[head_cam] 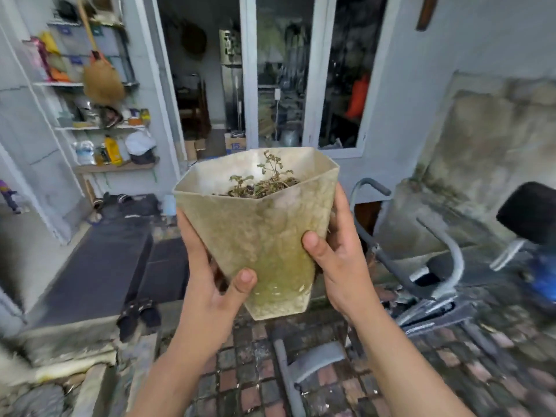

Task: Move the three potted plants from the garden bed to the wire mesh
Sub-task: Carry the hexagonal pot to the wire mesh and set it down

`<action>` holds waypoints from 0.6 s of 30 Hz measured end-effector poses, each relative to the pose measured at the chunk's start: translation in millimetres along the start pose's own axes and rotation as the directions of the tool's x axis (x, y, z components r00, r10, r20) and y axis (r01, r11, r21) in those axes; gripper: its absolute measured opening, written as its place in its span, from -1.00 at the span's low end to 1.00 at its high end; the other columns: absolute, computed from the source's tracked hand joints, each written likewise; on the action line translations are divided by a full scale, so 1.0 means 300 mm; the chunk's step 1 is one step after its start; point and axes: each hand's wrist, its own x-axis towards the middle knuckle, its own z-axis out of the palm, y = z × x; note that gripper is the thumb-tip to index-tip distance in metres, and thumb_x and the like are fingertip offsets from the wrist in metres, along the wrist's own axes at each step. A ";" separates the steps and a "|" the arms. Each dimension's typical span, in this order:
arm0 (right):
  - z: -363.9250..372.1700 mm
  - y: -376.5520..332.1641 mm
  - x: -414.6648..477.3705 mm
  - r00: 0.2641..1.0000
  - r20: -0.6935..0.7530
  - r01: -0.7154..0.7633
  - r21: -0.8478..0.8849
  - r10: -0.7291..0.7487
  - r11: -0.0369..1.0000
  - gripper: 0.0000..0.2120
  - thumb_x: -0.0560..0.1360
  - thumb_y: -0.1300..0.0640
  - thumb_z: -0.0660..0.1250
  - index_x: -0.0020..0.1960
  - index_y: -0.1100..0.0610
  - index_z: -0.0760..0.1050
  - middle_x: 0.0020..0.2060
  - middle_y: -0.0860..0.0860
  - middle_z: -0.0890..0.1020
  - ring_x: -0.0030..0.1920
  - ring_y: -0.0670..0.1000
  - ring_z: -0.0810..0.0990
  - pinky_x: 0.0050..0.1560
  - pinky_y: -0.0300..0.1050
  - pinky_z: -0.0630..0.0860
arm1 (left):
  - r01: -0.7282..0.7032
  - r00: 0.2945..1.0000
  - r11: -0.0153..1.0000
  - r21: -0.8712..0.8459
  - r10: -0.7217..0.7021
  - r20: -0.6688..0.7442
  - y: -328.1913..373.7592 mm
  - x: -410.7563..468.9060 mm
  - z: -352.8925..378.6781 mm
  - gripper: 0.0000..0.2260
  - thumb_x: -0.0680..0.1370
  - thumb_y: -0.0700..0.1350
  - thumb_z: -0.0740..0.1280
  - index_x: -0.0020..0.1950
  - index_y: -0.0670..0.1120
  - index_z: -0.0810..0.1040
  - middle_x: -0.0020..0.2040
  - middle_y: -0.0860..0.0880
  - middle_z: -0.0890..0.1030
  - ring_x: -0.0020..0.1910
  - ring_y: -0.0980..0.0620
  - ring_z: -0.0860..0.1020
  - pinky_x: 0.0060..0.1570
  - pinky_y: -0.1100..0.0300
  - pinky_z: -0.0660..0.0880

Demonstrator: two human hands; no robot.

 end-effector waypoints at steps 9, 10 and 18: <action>-0.709 -0.304 -0.115 0.961 -0.230 0.079 -0.294 -0.151 0.952 -0.11 0.49 -0.35 0.41 0.67 -0.19 0.05 0.63 -0.13 0.29 0.60 -0.06 0.34 0.52 -0.04 0.39 | -0.043 0.962 0.987 -0.157 0.083 0.261 0.105 0.075 0.729 0.00 0.31 0.63 0.37 0.49 0.68 -0.30 0.56 0.65 0.17 0.56 0.45 0.35 0.45 0.36 0.44; -0.783 -0.344 -0.136 0.951 -0.262 0.074 -0.319 -0.163 0.945 -0.09 0.49 -0.36 0.41 0.67 -0.17 0.05 0.64 -0.11 0.29 0.60 -0.05 0.33 0.54 0.00 0.38 | -0.036 0.952 0.983 -0.178 0.088 0.294 0.120 0.077 0.813 0.02 0.30 0.63 0.38 0.50 0.68 -0.31 0.59 0.61 0.15 0.60 0.38 0.34 0.52 0.19 0.43; -1.252 -0.675 -0.305 0.835 -0.441 0.046 -0.541 -0.330 0.840 -0.12 0.40 -0.37 0.48 0.62 -0.23 0.19 0.50 0.12 0.46 0.49 0.16 0.48 0.47 0.27 0.45 | 0.064 0.835 0.887 -0.458 0.204 0.511 0.217 0.035 1.438 0.03 0.34 0.52 0.50 0.50 0.69 -0.24 0.67 0.52 0.11 0.70 0.13 0.30 0.57 -0.14 0.40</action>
